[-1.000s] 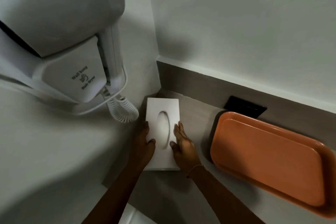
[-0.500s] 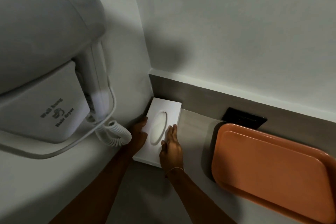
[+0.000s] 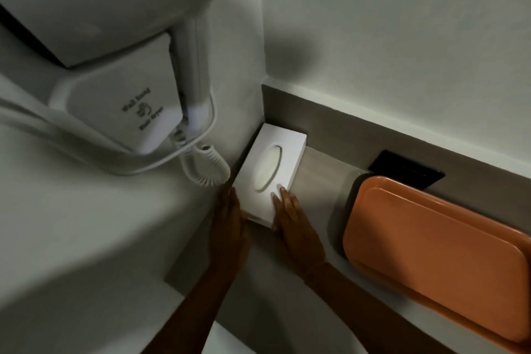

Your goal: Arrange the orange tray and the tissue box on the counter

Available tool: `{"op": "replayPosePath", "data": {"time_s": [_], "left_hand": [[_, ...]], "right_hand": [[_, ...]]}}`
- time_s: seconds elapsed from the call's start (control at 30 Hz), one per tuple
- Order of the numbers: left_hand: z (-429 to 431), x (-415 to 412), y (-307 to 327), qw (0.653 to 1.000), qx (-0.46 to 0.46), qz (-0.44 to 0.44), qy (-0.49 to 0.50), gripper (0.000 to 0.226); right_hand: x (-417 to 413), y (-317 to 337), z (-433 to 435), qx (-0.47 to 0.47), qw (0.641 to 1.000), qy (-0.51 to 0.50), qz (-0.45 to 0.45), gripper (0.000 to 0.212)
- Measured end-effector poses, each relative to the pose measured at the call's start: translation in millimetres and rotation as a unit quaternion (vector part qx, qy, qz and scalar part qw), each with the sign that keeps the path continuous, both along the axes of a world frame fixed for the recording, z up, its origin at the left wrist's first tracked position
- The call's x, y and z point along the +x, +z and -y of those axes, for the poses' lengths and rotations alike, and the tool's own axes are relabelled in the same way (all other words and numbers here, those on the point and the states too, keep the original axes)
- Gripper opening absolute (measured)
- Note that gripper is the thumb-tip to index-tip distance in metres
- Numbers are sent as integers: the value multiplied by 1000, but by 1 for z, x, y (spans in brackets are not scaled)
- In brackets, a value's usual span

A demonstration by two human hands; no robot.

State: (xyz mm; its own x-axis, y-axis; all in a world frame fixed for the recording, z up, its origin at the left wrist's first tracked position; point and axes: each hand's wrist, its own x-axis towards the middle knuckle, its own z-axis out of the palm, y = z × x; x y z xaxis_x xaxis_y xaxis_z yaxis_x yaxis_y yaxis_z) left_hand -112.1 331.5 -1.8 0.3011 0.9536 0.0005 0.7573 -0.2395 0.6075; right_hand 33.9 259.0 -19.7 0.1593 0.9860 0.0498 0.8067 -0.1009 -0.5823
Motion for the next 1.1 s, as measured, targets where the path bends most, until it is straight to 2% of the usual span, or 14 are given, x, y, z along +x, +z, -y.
{"op": "replayPosePath", "data": {"time_s": [0.13, 0.33, 0.53, 0.83, 1.0, 1.1], "left_hand": [[47, -31, -38, 995, -21, -96, 19, 61], [49, -43, -60, 982, -11, -190, -23, 66], [48, -45, -66, 981, 1, -192, -25, 64], [48, -45, -69, 983, 6, -185, -20, 63], [49, -44, -70, 981, 8, -191, -28, 64], [52, -44, -61, 980, 1, -196, -42, 66]], "right_hand": [[-8, -14, 30, -22, 987, 122, 101, 67], [-9, -22, 27, -41, 981, 137, 134, 79], [-7, -25, 13, -43, 978, 165, 118, 92], [-21, -33, -5, -57, 977, 160, 130, 101], [-23, -34, -5, -52, 979, 151, 128, 100], [-23, -9, 2, -32, 982, 158, 96, 86]]}}
